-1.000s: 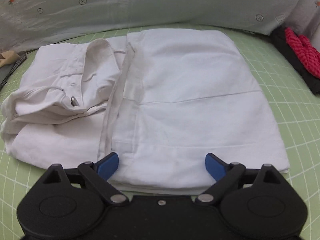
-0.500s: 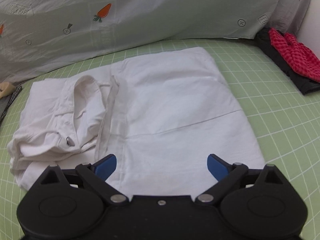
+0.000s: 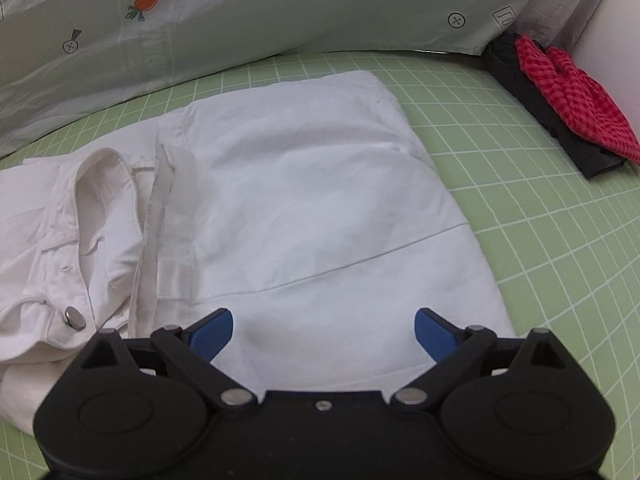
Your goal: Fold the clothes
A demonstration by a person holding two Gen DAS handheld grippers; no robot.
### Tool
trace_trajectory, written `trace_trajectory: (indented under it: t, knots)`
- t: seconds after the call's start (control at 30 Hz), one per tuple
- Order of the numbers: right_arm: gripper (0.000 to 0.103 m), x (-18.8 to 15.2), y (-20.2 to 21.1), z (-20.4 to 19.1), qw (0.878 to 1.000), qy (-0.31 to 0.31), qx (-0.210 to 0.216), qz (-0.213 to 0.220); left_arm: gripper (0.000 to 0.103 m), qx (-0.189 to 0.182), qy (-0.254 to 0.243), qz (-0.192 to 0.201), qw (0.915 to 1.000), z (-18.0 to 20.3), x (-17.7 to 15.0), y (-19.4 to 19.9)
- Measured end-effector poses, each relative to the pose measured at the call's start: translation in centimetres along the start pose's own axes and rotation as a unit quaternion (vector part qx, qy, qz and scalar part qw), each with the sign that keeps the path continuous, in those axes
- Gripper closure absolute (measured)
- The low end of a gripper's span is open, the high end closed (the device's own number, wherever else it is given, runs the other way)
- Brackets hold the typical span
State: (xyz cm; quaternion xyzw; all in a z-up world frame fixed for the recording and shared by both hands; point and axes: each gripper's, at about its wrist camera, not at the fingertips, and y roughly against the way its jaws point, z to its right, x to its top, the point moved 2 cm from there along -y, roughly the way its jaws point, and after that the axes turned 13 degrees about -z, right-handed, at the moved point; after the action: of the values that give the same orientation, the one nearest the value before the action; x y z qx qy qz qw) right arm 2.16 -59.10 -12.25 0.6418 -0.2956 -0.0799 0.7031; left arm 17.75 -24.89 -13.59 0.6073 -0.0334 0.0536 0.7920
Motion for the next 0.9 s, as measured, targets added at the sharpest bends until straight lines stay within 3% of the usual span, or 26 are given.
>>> trace_trajectory:
  t: [0.13, 0.23, 0.3, 0.37, 0.43, 0.63, 0.73, 0.9]
  knots:
    - [0.005, 0.6, -0.1, -0.6, 1.0, 0.008, -0.002, -0.003, 0.011, -0.044, 0.002, -0.017, 0.9989, 0.0, 1.1, -1.6]
    - [0.005, 1.0, 0.0, -1.0, 1.0, 0.016, -0.004, -0.002, 0.035, -0.099, 0.014, -0.027, 0.9947, 0.1, 1.3, -2.1]
    - [0.005, 1.2, 0.2, -0.9, 1.0, 0.015, -0.001, 0.004, 0.044, -0.122, 0.024, -0.035, 0.9917, 0.2, 1.3, -2.3]
    - [0.005, 1.2, 0.5, -0.7, 1.0, 0.008, 0.004, 0.01, 0.073, -0.13, 0.019, -0.033, 0.9907, 0.5, 1.2, -1.8]
    - [0.005, 1.0, 0.9, -0.3, 1.0, -0.004, 0.011, 0.016, 0.081, -0.154, 0.023, -0.027, 0.9874, 0.9, 0.9, -0.6]
    - [0.005, -0.1, 2.3, 2.3, 0.997, -0.045, 0.04, 0.041, 0.088, -0.228, -0.017, 0.005, 0.9735, 4.9, -0.2, 4.8]
    - [0.005, -0.6, 2.7, 4.5, 0.995, -0.065, 0.055, 0.048, 0.088, -0.244, -0.054, 0.012, 0.9682, 9.7, -1.3, 6.5]
    - [0.005, -1.2, 2.6, 8.9, 0.994, -0.076, 0.066, 0.052, 0.088, -0.249, -0.086, -0.006, 0.9647, 17.8, -3.8, 5.6]
